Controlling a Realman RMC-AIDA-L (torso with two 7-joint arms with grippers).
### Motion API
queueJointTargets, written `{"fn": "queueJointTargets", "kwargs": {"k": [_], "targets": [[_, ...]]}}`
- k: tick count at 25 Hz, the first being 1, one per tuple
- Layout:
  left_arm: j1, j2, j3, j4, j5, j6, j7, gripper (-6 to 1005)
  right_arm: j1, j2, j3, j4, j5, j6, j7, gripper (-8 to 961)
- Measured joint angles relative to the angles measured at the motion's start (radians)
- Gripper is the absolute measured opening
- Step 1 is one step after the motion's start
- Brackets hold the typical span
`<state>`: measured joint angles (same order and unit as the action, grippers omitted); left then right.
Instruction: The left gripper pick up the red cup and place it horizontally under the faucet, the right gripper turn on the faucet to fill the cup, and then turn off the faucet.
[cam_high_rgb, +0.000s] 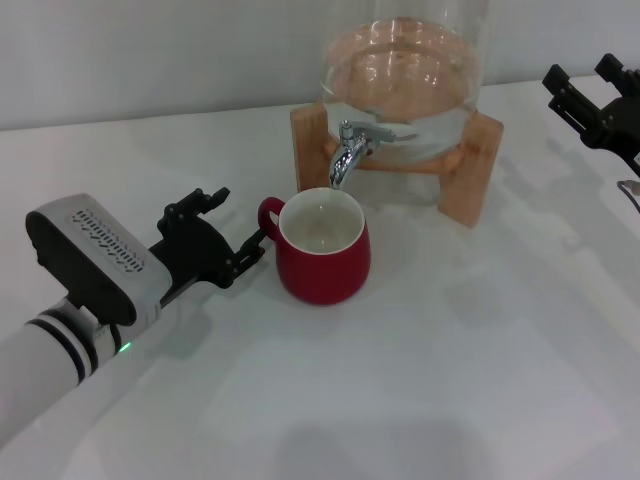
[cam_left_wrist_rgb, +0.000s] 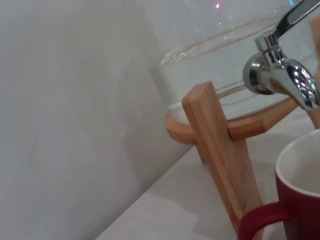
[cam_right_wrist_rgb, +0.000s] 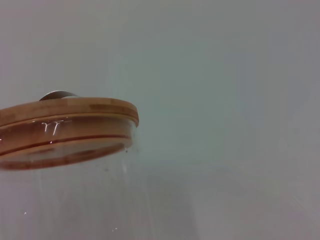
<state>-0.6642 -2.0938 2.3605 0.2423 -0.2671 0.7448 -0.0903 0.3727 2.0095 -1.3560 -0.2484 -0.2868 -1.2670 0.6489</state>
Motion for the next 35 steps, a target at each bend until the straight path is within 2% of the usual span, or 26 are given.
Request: {"fn": "queueJointTargets", "kwargs": {"k": [20,32,35], "targets": [[0.065,0.001,-0.031,0.031,-0.035,0.001,0.062,674,-0.008,0.000,-0.006,0.005,0.000,-0.009,0.000,850],[0.109,0.002,-0.095,0.053,-0.041,0.001,0.113,674,-0.009,0.000,-0.017,0.006,0.000,-0.009,0.005,850],[0.132,0.002,-0.139,0.067,-0.041,0.002,0.129,674,-0.009,0.000,-0.018,0.005,0.000,-0.009,0.005,850]]}}
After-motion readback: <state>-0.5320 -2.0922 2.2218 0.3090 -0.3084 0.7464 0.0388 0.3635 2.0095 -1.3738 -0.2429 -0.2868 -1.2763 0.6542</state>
